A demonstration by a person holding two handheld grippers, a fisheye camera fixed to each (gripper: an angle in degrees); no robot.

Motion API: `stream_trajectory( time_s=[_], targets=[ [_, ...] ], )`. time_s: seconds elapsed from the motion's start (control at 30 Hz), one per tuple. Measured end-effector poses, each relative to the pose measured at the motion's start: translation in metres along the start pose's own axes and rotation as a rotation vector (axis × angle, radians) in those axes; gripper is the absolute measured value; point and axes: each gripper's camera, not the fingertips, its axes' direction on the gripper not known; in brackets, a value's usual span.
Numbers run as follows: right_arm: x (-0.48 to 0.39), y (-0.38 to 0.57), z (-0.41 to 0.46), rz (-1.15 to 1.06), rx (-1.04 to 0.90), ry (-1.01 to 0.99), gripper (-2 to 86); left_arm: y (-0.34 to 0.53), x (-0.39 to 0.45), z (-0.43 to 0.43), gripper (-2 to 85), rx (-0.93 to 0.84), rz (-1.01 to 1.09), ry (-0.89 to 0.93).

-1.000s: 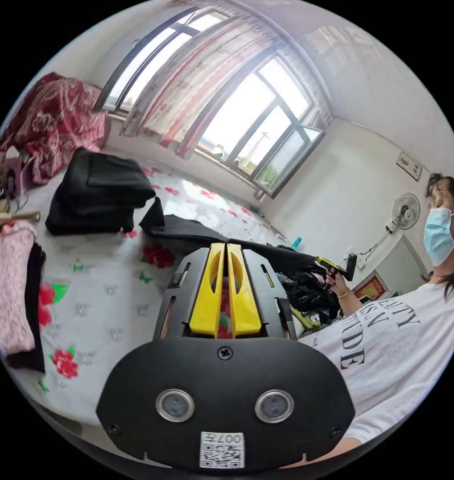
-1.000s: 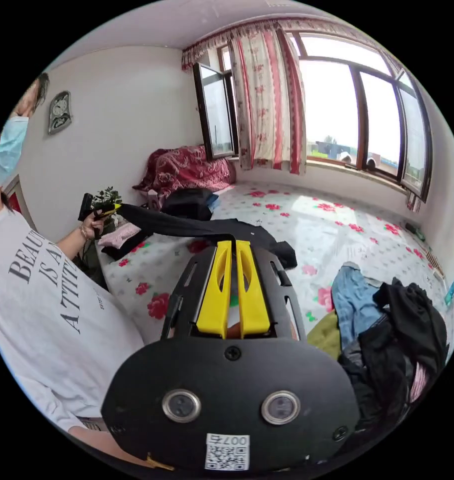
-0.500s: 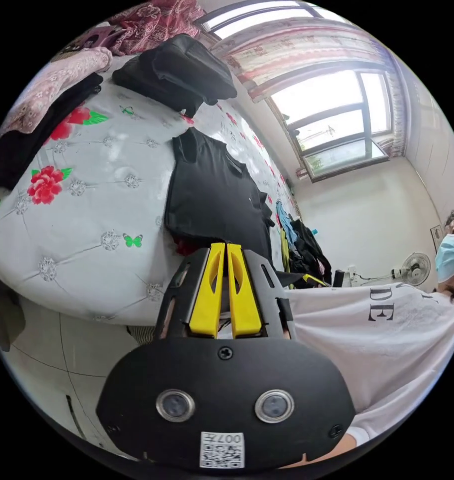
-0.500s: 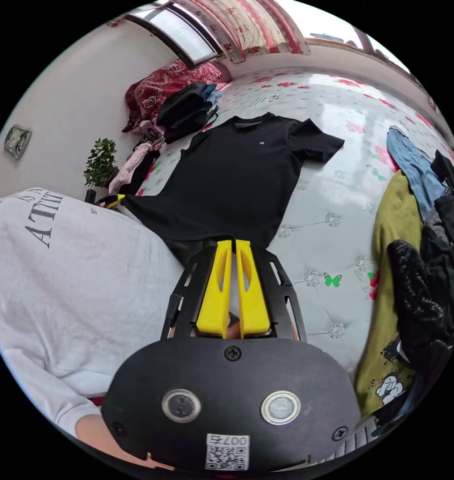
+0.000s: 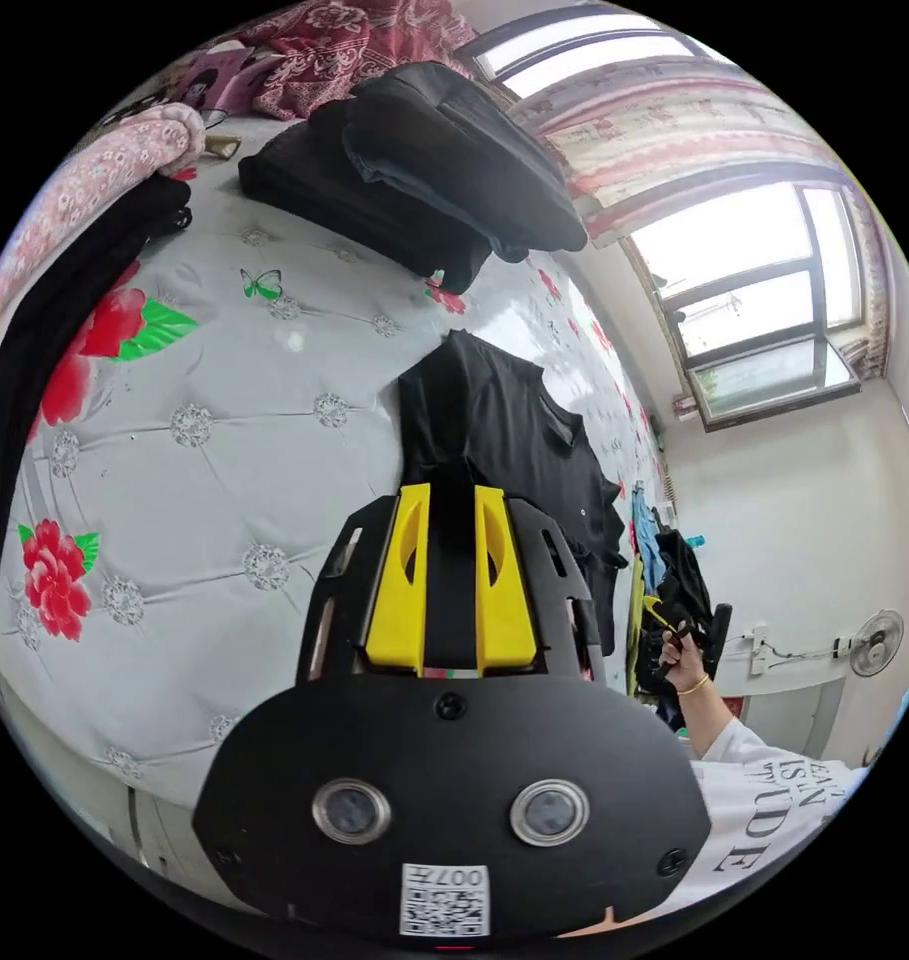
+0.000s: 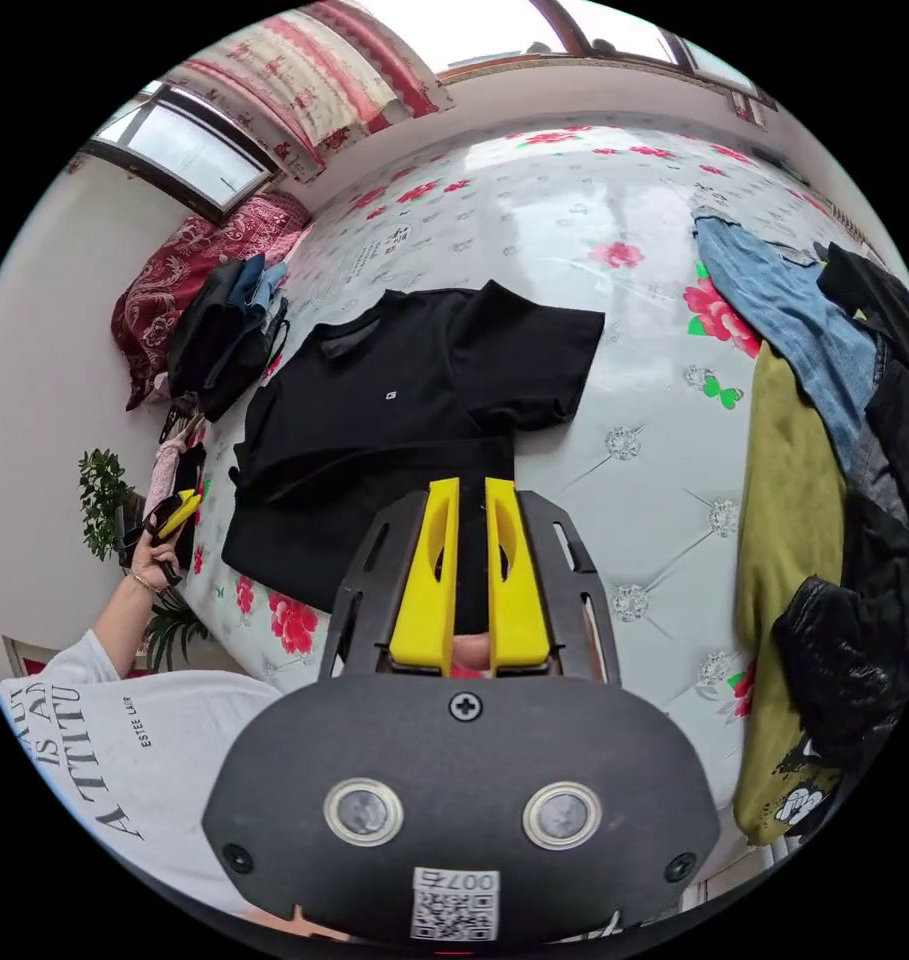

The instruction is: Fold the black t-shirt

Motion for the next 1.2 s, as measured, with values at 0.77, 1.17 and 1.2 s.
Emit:
stream_trajectory(
  time_s=[0.77,1.17,1.2],
  targets=[
    [-0.007,0.018,0.045,-0.216,-0.296,0.1,-0.2,0.079,0.016,0.043,-0.9,-0.381,0.159,-0.284],
    [-0.004,0.021,0.065,-0.125,-0.372,0.206,-0.3,0.058,0.044,0.026,8.6,-0.173,0.37,-0.237],
    [-0.007,0.019,0.071,-0.14,-0.394,0.228,-0.3,0.052,0.046,0.033,8.9,-0.184,0.378,-0.243]
  ],
)
